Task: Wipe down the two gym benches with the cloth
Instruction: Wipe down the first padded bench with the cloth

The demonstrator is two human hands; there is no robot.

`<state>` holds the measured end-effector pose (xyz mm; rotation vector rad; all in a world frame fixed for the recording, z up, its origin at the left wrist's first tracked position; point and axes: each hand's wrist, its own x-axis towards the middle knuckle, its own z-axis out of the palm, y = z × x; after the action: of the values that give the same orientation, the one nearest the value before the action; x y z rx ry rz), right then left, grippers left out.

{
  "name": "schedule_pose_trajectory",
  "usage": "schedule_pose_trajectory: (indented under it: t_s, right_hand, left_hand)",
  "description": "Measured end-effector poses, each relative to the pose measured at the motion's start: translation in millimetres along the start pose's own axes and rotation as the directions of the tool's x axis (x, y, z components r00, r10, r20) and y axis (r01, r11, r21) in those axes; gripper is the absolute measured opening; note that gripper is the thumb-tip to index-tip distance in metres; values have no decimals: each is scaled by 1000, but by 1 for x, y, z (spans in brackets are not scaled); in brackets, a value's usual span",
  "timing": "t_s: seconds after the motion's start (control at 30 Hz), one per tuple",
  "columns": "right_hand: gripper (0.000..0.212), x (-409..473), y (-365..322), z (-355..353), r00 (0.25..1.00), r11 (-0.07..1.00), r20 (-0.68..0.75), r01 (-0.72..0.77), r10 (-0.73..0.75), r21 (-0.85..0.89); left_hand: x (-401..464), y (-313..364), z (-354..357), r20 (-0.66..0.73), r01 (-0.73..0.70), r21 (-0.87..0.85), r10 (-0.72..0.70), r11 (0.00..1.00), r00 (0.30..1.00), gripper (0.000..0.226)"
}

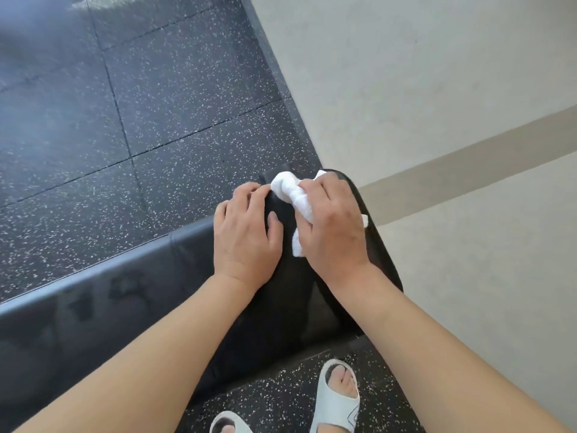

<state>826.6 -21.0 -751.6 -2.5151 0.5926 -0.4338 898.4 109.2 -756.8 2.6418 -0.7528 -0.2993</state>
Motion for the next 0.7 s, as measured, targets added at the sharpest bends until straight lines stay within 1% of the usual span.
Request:
schedule_pose_trajectory:
  t_s: [0.07, 0.1, 0.13, 0.17, 0.23, 0.3, 0.37, 0.4, 0.43, 0.5, 0.53, 0.57, 0.63, 0.7]
  right_hand:
    - [15, 4, -17, 11, 999, 999, 27, 41, -41, -16]
    - [14, 5, -26, 18, 998, 997, 38, 57, -55, -48]
    - [14, 5, -35, 26, 997, 995, 35, 66, -63, -77]
    - [13, 2, -45, 33, 997, 993, 24, 78, -76, -90]
    - [13, -19, -68, 46, 991, 988, 33, 134, -131, -74]
    - [16, -57, -94, 53, 975, 977, 82, 209, -206, -31]
    - [19, -95, -107, 56, 942, 953, 147, 303, -302, 13]
    - [22, -107, -107, 53, 910, 929, 193, 371, -367, 21]
    - [24, -112, -103, 48, 859, 888, 241, 460, -452, 29]
    - [27, -97, -86, 39, 720, 776, 321, 626, -615, 81]
    - [26, -81, -79, 36, 679, 744, 342, 661, -650, 102]
    - [24, -64, -73, 34, 689, 753, 340, 650, -640, 102]
    - [21, -38, -70, 37, 804, 842, 281, 539, -523, 27]
    - [22, -34, -81, 46, 915, 925, 189, 373, -355, -68]
  left_hand:
    - [-1, -6, -9, -53, 47, -206, -59, 978, 997, 45]
    - [-4, -13, -14, -88, 69, -264, -95, 962, 992, 47]
    - [-10, -22, -21, -109, 90, -273, -124, 958, 986, 49]
    - [-20, -33, -27, -103, 111, -245, -140, 963, 985, 50]
    - [-51, -60, -39, -46, 124, -125, -131, 984, 990, 49]
    - [-81, -90, -53, -25, 100, -18, -100, 995, 995, 48]
    - [-104, -114, -65, -21, 102, 29, -101, 994, 995, 51]
    - [-116, -123, -69, -8, 98, 45, -98, 994, 995, 53]
    - [-127, -129, -71, 4, 88, 58, -88, 994, 996, 54]
    - [-147, -137, -72, 31, 45, 65, -47, 997, 998, 55]
    - [-154, -138, -72, 43, 32, 61, -35, 998, 998, 55]
    - [-160, -140, -72, 50, 29, 52, -31, 998, 998, 54]
    - [-167, -142, -71, 49, 47, 25, -48, 999, 998, 53]
    - [-169, -139, -71, 56, 67, 9, -68, 998, 996, 57]
